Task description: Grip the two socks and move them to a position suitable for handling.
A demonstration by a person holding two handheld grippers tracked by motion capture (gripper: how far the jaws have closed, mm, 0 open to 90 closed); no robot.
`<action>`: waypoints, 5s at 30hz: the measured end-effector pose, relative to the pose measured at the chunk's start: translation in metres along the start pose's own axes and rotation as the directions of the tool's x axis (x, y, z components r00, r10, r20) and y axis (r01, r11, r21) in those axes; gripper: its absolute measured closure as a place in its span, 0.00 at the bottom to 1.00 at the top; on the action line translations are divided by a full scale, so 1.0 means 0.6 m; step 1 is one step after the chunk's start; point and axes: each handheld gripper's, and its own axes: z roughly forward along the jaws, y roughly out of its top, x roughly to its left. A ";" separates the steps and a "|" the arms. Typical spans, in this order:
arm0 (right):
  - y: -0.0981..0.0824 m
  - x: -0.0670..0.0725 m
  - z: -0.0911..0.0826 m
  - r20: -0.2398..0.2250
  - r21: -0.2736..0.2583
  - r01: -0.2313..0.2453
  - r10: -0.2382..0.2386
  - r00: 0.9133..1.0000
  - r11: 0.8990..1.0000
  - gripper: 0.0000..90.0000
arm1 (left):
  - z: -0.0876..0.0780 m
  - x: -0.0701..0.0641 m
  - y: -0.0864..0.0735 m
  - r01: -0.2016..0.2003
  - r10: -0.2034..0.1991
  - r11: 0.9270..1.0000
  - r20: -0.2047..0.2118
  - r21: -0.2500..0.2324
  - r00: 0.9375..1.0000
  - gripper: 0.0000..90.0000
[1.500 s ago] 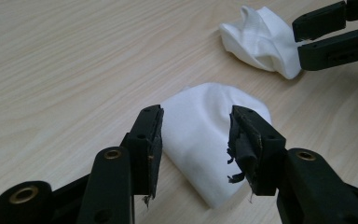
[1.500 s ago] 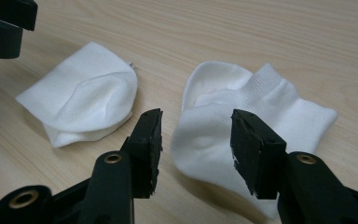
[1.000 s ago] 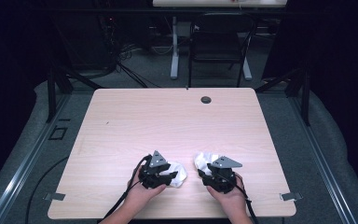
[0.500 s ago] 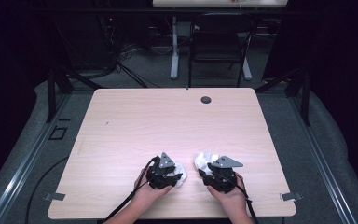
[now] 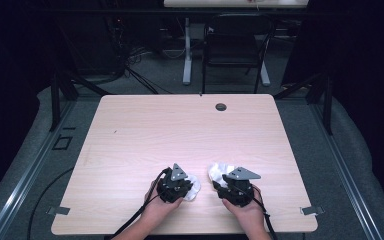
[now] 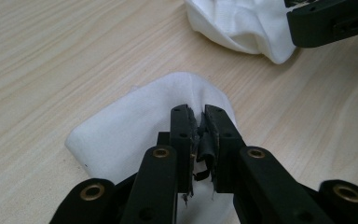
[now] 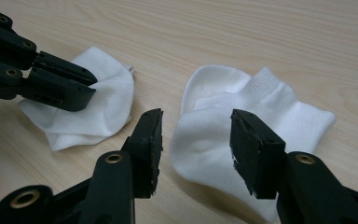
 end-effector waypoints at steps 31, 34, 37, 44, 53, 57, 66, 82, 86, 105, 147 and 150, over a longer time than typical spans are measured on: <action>0.010 0.087 0.050 -0.110 0.077 0.130 -0.121 0.987 0.989 0.93 | -0.068 0.018 0.016 0.053 -0.044 0.991 0.081 -0.121 0.996 0.96; 0.010 0.092 0.062 -0.111 0.083 0.144 -0.135 0.985 0.986 0.93 | -0.071 0.021 0.014 0.060 -0.050 0.991 0.084 -0.124 0.995 0.96; 0.006 0.094 0.069 -0.107 0.105 0.163 -0.152 0.983 0.981 0.95 | -0.073 0.026 0.011 0.062 -0.052 0.990 0.080 -0.124 0.995 0.96; 0.004 0.091 0.069 -0.105 0.120 0.160 -0.148 0.983 0.980 0.96 | -0.079 0.040 0.000 0.072 -0.066 0.991 0.057 -0.117 0.996 0.96; 0.003 0.090 0.068 -0.100 0.119 0.153 -0.142 0.985 0.981 0.96 | -0.095 0.063 -0.019 0.089 -0.086 0.990 0.032 -0.105 0.996 0.96; 0.003 0.089 0.067 -0.106 0.123 0.154 -0.141 0.984 0.980 0.96 | -0.106 0.072 -0.028 0.091 -0.089 0.991 0.017 -0.099 0.996 0.96; 0.003 0.091 0.066 -0.102 0.127 0.165 -0.153 0.983 0.978 0.96 | -0.114 0.096 -0.062 0.116 -0.117 0.991 -0.005 -0.065 0.993 0.91; 0.002 0.095 0.066 -0.094 0.123 0.182 -0.172 0.981 0.976 0.95 | -0.113 0.097 -0.071 0.079 -0.081 0.995 -0.044 -0.056 0.996 0.74; 0.001 0.095 0.065 -0.099 0.124 0.183 -0.171 0.980 0.975 0.95 | -0.106 0.103 -0.084 0.079 -0.079 0.997 -0.057 -0.006 0.995 0.69; -0.001 0.094 0.060 -0.113 0.130 0.181 -0.167 0.980 0.975 0.95 | -0.110 0.103 -0.124 0.038 -0.035 0.998 -0.062 0.050 0.997 0.66; 0.024 -0.023 0.031 0.086 0.079 -0.039 0.032 0.996 0.996 0.72 | -0.138 0.110 -0.129 0.096 -0.098 0.994 -0.045 -0.057 0.994 0.58; 0.027 -0.024 0.039 0.083 0.099 -0.033 0.025 0.996 0.995 0.72 | -0.136 0.109 -0.129 0.099 -0.102 0.993 -0.047 -0.057 0.994 0.58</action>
